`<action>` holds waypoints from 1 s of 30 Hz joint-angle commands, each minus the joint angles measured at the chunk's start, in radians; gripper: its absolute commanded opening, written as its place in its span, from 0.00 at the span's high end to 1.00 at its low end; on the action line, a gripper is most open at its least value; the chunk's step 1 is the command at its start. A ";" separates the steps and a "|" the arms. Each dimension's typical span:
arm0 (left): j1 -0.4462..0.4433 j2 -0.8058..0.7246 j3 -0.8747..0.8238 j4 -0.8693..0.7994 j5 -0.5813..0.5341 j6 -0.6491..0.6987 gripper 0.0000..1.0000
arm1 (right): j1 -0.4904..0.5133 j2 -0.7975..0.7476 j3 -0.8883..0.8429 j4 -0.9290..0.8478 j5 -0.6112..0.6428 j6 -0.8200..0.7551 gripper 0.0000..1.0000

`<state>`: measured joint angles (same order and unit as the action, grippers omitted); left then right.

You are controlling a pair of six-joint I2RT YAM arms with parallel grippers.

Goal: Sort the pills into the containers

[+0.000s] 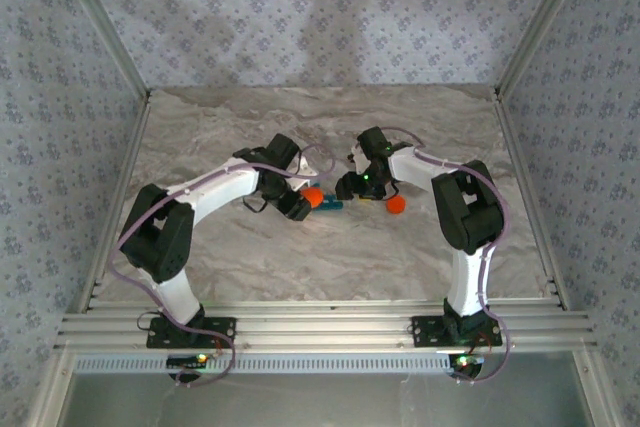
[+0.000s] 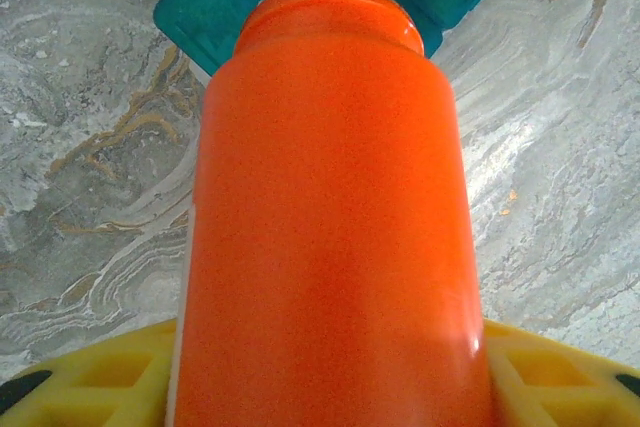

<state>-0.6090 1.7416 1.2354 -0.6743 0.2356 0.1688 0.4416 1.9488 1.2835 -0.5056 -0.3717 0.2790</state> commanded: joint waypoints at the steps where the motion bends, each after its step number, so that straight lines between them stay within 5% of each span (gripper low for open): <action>1: -0.006 0.021 0.033 -0.056 -0.006 0.022 1.00 | -0.003 0.033 -0.008 -0.017 -0.006 -0.011 0.36; 30: -0.014 0.042 0.050 -0.090 -0.014 0.040 1.00 | -0.007 0.035 -0.012 -0.014 -0.007 -0.011 0.36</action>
<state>-0.6159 1.7767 1.2694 -0.7380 0.2195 0.1917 0.4397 1.9499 1.2835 -0.5053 -0.3756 0.2790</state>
